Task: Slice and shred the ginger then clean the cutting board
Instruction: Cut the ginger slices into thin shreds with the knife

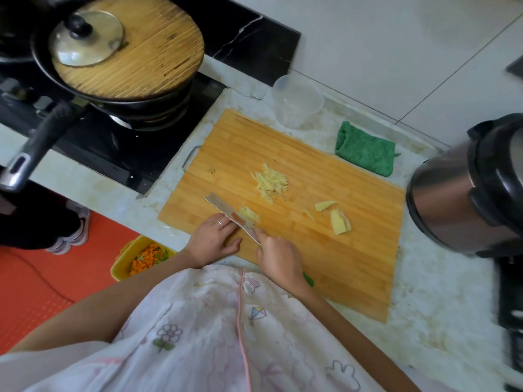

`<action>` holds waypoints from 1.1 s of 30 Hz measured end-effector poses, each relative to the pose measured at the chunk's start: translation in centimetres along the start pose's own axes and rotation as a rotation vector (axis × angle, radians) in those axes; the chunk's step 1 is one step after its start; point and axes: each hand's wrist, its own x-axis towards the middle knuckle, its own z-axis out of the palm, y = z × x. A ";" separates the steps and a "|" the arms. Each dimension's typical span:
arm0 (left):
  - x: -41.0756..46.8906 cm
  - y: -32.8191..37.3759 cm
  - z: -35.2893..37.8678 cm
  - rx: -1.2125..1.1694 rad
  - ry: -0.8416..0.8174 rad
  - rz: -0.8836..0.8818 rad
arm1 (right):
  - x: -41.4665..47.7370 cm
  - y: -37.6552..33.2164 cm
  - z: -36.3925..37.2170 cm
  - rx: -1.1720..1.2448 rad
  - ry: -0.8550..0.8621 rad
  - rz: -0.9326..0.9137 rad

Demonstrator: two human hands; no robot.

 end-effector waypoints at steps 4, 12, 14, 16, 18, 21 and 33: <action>-0.1 0.1 0.1 0.005 -0.004 0.003 | 0.1 0.0 0.0 0.015 -0.003 0.016; -0.1 0.2 0.2 0.010 0.016 0.008 | 1.4 -1.2 0.2 -0.061 0.044 0.027; 0.1 0.2 -0.1 0.022 0.043 0.021 | 0.5 -0.7 0.0 -0.038 0.014 0.009; 0.2 0.3 -0.2 0.014 0.055 0.027 | -0.2 -0.3 -0.2 -0.023 0.003 0.000; 0.0 0.2 -0.2 0.002 0.043 0.021 | -0.2 -0.2 -0.2 -0.020 0.000 0.012; -0.2 0.1 0.1 0.001 0.024 0.020 | 0.7 -0.5 -0.1 -0.021 0.011 0.033; -0.3 -0.2 0.5 0.018 0.014 0.025 | 0.9 -0.3 -0.2 0.000 0.006 0.035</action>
